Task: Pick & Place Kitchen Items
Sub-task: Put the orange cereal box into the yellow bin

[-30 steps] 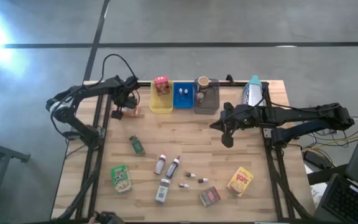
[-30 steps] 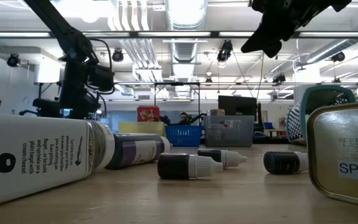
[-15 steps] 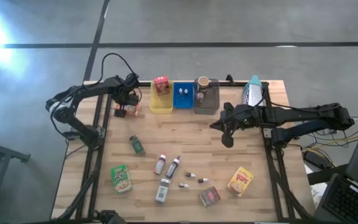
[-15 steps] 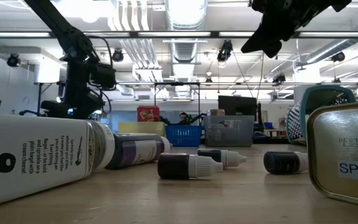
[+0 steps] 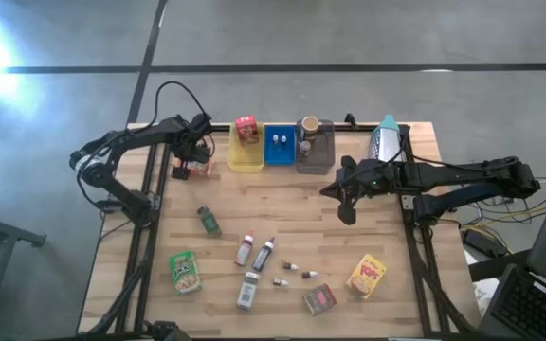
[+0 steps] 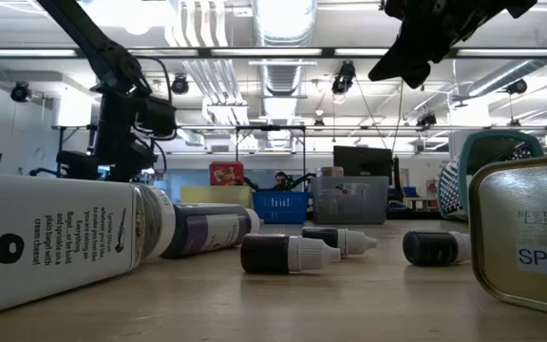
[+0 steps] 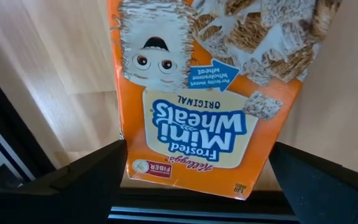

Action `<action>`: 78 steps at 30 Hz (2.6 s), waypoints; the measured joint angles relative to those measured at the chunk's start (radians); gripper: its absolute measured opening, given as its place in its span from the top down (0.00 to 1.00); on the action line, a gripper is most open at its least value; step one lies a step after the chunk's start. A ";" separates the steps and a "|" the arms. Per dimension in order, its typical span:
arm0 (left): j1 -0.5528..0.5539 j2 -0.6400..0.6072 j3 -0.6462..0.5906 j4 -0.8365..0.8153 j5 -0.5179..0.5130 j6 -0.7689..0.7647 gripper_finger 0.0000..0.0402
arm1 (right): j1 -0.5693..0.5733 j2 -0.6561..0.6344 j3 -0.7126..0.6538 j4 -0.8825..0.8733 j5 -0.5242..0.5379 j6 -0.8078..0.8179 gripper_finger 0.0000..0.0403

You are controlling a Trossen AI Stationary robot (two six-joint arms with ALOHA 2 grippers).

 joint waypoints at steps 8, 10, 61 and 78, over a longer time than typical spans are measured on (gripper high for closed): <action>0.000 -0.006 0.000 -0.001 -0.008 0.000 0.01 | 0.000 0.000 0.000 0.000 0.000 0.002 0.98; 0.000 -0.006 0.000 -0.001 -0.008 0.000 0.01 | 0.000 0.000 0.000 0.000 0.000 0.004 0.98; -0.008 -0.294 0.011 -0.104 0.292 -0.077 0.01 | 0.000 0.000 0.000 0.000 -0.006 0.004 0.98; -0.008 -0.329 0.003 -0.068 0.265 -0.086 0.01 | -0.001 -0.014 0.000 0.014 0.189 0.110 0.98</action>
